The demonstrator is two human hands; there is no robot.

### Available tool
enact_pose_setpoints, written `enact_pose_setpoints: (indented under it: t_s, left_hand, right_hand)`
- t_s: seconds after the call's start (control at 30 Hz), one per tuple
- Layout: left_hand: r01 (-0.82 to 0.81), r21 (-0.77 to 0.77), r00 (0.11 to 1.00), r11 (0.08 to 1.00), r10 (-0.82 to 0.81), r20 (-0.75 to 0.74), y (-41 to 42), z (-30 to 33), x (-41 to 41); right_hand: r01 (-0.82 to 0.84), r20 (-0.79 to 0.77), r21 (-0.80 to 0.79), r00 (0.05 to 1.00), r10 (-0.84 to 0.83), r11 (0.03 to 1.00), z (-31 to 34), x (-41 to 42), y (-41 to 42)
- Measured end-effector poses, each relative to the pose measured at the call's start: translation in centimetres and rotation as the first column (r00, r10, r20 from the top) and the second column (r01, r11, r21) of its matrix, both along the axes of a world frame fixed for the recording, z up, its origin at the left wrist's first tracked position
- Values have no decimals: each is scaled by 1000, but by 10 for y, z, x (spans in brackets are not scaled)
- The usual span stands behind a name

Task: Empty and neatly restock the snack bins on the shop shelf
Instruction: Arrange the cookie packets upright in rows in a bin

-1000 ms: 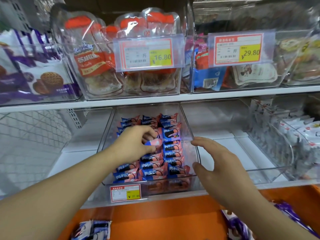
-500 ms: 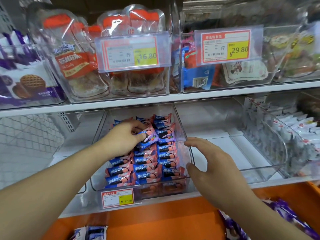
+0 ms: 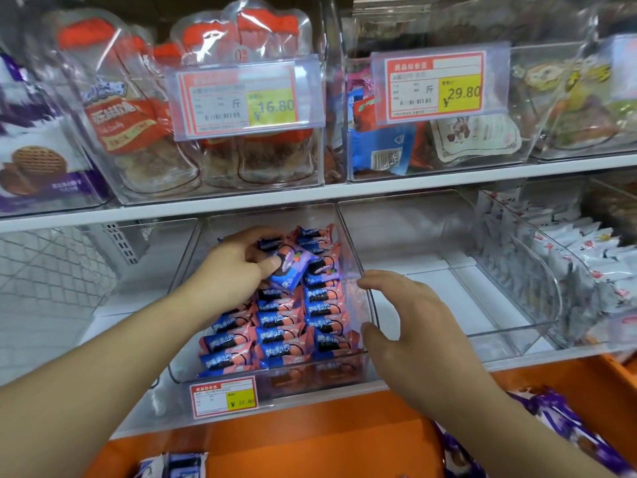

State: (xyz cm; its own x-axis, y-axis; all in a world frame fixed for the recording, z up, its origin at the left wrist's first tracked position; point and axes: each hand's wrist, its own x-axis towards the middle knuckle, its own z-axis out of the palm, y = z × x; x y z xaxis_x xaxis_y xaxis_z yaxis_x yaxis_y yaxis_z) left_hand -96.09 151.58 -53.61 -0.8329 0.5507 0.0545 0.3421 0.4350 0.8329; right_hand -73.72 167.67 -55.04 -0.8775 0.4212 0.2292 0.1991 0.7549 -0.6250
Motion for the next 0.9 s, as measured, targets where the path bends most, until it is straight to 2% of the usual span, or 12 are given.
enact_pose_setpoints:
  t_s: [0.07, 0.13, 0.2, 0.27, 0.3, 0.37, 0.47, 0.57, 0.63, 0.7, 0.8, 0.9]
  left_hand:
    - [31, 187, 978, 982, -68, 196, 0, 7, 19]
    - [38, 363, 918, 931, -175, 354, 0, 13, 43]
    - [29, 472, 860, 881, -263, 437, 0, 16, 65]
    - [43, 508, 820, 860, -321, 473, -2, 15, 83]
    - [71, 486, 819, 871, -329, 470, -4, 14, 88]
    - [153, 368, 872, 917, -301, 386, -10, 14, 90]
    - [279, 186, 946, 942, -303, 117, -19, 23, 85]
    - [377, -11, 922, 926, -377, -93, -21, 36, 80]
    - [347, -129, 914, 929, -366, -177, -21, 37, 75]
    - [243, -172, 932, 955, -279, -231, -21, 32, 67]
    - [63, -165, 973, 984, -97, -208, -20, 20, 50]
    - [11, -92, 992, 996, -22, -126, -15, 13, 36]
  right_hand:
    - [-3, -57, 37, 998, 5, 999, 3, -1, -3]
    - [-11, -121, 47, 993, 17, 999, 9, -3, -7]
    - [-30, -162, -34, 986, 24, 999, 12, -5, -12]
    - [-34, -180, -170, 984, 3, 985, 14, -5, -17]
    - [-35, -197, -217, 980, -8, 976, 15, -4, -17]
    - [-54, -214, -259, 977, -3, 964, 17, -2, -16]
    - [-87, -176, -234, 983, 46, 968, 20, 0, -16]
    - [-78, -119, -188, 991, 56, 979, 19, -3, -19]
    - [-47, -84, -152, 996, 35, 987, 18, -4, -21]
    - [-26, -65, -45, 998, 23, 999, 16, -3, -18]
    - [-33, 5, 91, 999, 33, 995, 7, -3, -10]
    - [-38, 80, 117, 996, 29, 992, 0, -4, -4]
